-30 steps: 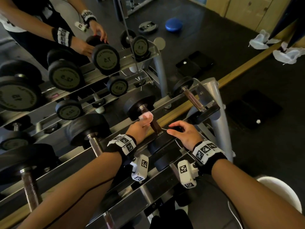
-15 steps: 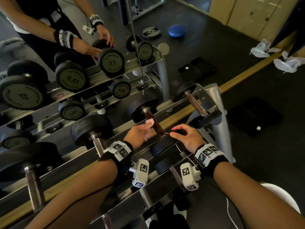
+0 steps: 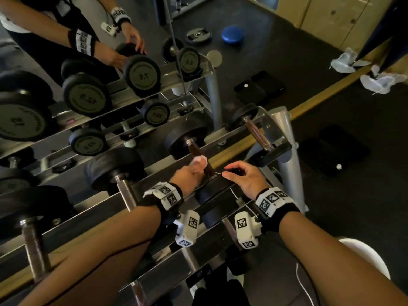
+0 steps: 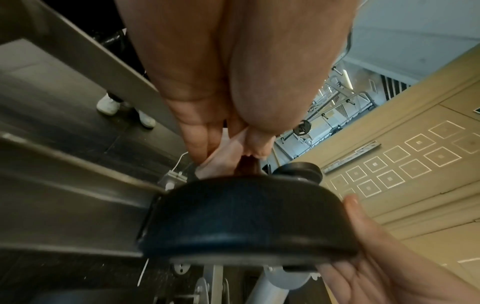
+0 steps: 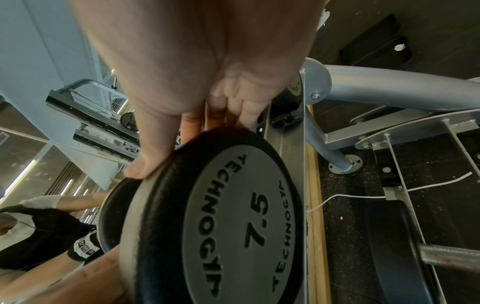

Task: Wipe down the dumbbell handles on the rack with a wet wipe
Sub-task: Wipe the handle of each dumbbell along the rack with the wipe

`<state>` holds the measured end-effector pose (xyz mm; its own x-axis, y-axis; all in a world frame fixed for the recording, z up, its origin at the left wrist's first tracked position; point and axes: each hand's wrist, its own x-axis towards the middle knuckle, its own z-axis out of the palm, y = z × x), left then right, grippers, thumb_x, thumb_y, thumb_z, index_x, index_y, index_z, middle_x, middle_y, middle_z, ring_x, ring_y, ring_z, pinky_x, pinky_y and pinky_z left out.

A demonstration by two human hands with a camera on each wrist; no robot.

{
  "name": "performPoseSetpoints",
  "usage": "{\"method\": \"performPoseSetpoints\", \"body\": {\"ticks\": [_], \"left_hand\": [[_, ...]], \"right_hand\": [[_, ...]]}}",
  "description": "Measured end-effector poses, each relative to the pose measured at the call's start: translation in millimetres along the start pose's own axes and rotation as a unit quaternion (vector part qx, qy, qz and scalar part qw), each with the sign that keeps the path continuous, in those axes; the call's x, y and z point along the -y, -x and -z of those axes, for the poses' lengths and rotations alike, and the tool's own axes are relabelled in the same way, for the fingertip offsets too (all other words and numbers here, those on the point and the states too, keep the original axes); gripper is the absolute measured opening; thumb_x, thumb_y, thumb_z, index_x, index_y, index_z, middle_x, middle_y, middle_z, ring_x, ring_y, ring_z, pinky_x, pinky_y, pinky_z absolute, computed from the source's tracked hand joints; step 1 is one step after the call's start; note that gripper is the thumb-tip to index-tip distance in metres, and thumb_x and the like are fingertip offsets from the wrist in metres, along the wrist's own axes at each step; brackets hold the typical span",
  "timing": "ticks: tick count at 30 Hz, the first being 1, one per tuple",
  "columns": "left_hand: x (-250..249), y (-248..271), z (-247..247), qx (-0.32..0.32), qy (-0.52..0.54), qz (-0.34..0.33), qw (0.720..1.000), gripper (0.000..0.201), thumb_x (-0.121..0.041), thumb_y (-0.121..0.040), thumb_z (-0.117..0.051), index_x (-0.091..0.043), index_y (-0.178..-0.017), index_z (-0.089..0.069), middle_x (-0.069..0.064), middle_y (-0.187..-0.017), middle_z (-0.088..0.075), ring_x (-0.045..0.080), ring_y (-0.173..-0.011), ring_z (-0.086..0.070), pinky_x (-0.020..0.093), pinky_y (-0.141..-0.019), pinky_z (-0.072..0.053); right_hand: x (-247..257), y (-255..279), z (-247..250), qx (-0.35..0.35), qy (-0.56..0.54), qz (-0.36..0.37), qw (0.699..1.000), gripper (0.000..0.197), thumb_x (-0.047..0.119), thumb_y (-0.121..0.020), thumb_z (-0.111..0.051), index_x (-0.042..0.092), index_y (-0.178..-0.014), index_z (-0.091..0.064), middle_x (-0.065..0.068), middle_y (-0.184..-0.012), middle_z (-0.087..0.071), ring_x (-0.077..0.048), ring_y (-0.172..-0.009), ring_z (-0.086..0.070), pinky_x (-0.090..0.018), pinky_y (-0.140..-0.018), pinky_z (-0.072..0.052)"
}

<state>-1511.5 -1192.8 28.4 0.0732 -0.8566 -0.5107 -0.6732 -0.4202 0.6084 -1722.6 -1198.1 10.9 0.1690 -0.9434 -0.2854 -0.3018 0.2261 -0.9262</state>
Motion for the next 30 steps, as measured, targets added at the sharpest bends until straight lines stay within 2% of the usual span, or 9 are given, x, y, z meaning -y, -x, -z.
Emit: {"method": "performPoseSetpoints", "body": {"ticks": [2,6,9,11,14,16,20,24,30], "left_hand": [[4.6,6.0,-8.7,0.030,0.040,0.039,0.998,0.053,-0.069,-0.094,-0.044,-0.027,-0.114,-0.071,0.002,-0.107,-0.072,0.022,-0.105,-0.066,0.031,-0.091,-0.048],[4.8,14.0,-5.6,0.098,0.043,-0.003,0.994,0.046,-0.061,-0.097,-0.047,-0.028,-0.119,-0.071,-0.003,-0.112,-0.073,0.013,-0.107,-0.066,0.031,-0.100,-0.047],[4.8,12.4,3.7,0.100,0.164,-0.013,0.981,0.030,-0.040,-0.099,-0.058,-0.015,-0.098,-0.076,-0.005,-0.087,-0.077,0.001,-0.084,-0.071,0.018,-0.079,-0.051],[4.5,7.0,11.5,0.041,0.220,-0.007,0.975,0.022,-0.027,-0.101,-0.057,-0.015,-0.091,-0.073,-0.008,-0.073,-0.073,-0.003,-0.069,-0.068,0.022,-0.074,-0.050],[4.2,-1.2,9.2,0.003,0.149,0.015,0.989,0.035,-0.044,-0.102,-0.050,-0.023,-0.123,-0.070,0.003,-0.112,-0.072,0.014,-0.107,-0.066,0.035,-0.102,-0.046],[1.5,-1.0,-0.5,0.009,0.148,0.058,0.987,0.052,-0.059,-0.098,-0.047,-0.021,-0.127,-0.067,0.010,-0.123,-0.067,0.026,-0.118,-0.061,0.039,-0.110,-0.041],[1.6,8.3,-14.4,0.039,0.133,0.070,0.988,0.048,-0.059,-0.098,-0.046,-0.027,-0.129,-0.063,0.007,-0.135,-0.061,0.025,-0.124,-0.056,0.031,-0.104,-0.037],[1.7,21.7,-13.1,0.073,0.201,0.044,0.976,0.034,-0.052,-0.099,-0.051,-0.029,-0.115,-0.069,0.003,-0.122,-0.069,0.021,-0.119,-0.061,0.018,-0.083,-0.043],[-12.1,18.1,-7.5,0.063,0.287,0.141,0.945,0.047,-0.041,-0.098,-0.058,-0.005,-0.128,-0.062,0.019,-0.129,-0.064,0.031,-0.120,-0.060,0.037,-0.107,-0.042]], "right_hand": [[-0.3,0.2,-0.8,-0.004,0.006,0.007,1.000,0.022,0.031,-0.081,-0.078,0.023,-0.100,-0.071,0.011,-0.094,-0.068,-0.005,-0.092,-0.063,-0.016,-0.076,-0.046],[0.4,-0.3,-0.1,-0.001,0.019,0.013,1.000,0.019,0.030,-0.082,-0.078,0.023,-0.098,-0.071,0.010,-0.094,-0.067,-0.006,-0.093,-0.062,-0.016,-0.078,-0.045],[0.2,-1.1,0.2,0.002,0.031,0.016,0.999,0.021,0.031,-0.082,-0.078,0.021,-0.099,-0.071,0.007,-0.096,-0.068,-0.012,-0.096,-0.063,-0.024,-0.083,-0.047],[0.1,-0.4,0.0,-0.002,0.029,0.013,1.000,0.022,0.032,-0.081,-0.077,0.021,-0.100,-0.071,0.006,-0.096,-0.068,-0.013,-0.097,-0.063,-0.028,-0.086,-0.049],[0.0,0.3,-0.4,-0.008,0.035,0.012,0.999,0.024,0.034,-0.082,-0.077,0.022,-0.101,-0.071,0.007,-0.099,-0.068,-0.012,-0.098,-0.062,-0.027,-0.087,-0.048],[0.4,1.0,-0.2,-0.007,0.037,0.014,0.999,0.025,0.034,-0.082,-0.076,0.021,-0.103,-0.070,0.006,-0.101,-0.068,-0.012,-0.099,-0.061,-0.028,-0.088,-0.048],[-0.1,2.4,-0.5,-0.010,0.028,0.013,0.999,0.024,0.035,-0.082,-0.075,0.023,-0.103,-0.070,0.009,-0.101,-0.067,-0.010,-0.100,-0.061,-0.026,-0.087,-0.047],[-0.1,3.0,-1.8,-0.012,0.023,0.012,1.000,0.023,0.034,-0.082,-0.076,0.023,-0.101,-0.070,0.008,-0.101,-0.067,-0.012,-0.100,-0.061,-0.033,-0.092,-0.049],[1.2,3.3,-1.5,-0.007,0.026,0.011,1.000,0.022,0.034,-0.082,-0.076,0.024,-0.101,-0.069,0.008,-0.103,-0.066,-0.014,-0.104,-0.060,-0.035,-0.095,-0.047]]}}
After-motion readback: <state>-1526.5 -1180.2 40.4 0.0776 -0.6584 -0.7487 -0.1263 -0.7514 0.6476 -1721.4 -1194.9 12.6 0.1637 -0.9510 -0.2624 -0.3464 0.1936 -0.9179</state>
